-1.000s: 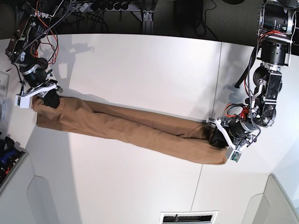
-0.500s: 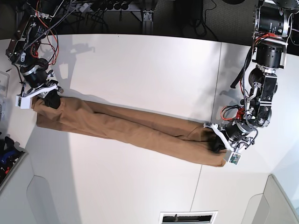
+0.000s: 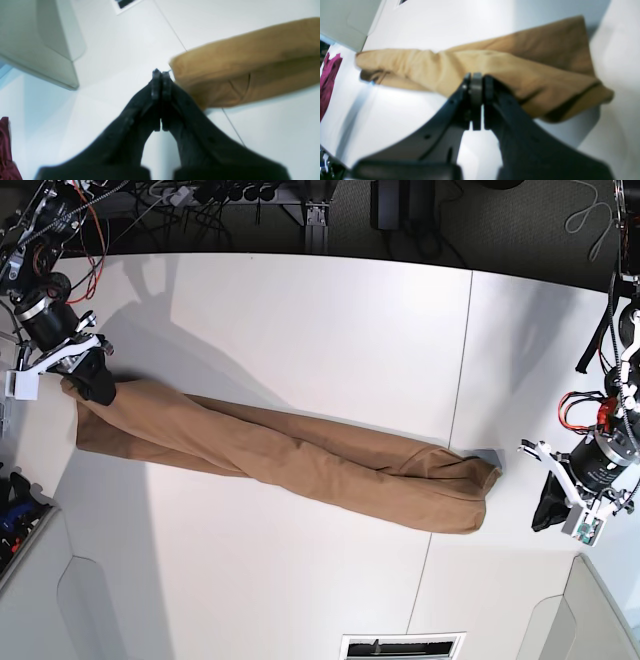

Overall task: Layout the t-shirt on the table in an organized manner, then fold the t-shirt properly
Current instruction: 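Release with the left gripper and regrasp the strip end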

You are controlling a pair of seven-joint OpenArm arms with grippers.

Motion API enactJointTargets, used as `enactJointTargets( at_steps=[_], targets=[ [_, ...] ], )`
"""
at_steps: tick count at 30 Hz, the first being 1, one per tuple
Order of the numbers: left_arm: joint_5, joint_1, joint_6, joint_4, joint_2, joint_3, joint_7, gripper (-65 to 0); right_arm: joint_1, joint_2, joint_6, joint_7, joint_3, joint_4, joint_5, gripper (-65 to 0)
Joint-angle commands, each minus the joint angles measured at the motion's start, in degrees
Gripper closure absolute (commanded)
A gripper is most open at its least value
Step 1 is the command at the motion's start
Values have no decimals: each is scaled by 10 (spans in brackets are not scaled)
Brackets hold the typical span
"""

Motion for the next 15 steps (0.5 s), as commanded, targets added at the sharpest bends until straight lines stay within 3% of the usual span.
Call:
enactJointTargets(
  at_steps=[1, 6, 13, 15],
  targets=[
    [-10, 7, -2, 16, -9, -18, 2, 0, -18, 8, 5, 6, 3, 21, 20, 0],
    [-28, 70, -37, 27, -9, -60, 15, 0, -115, 8, 13, -3, 3, 73, 55, 0],
    [-67, 114, -59, 27, 10, -65, 27, 0, -212, 8, 12, -5, 3, 116, 40, 0],
    [-88, 114, -93, 27, 31, -65, 32, -32, -219, 8, 12, -2, 3, 115, 32, -265]
  ],
)
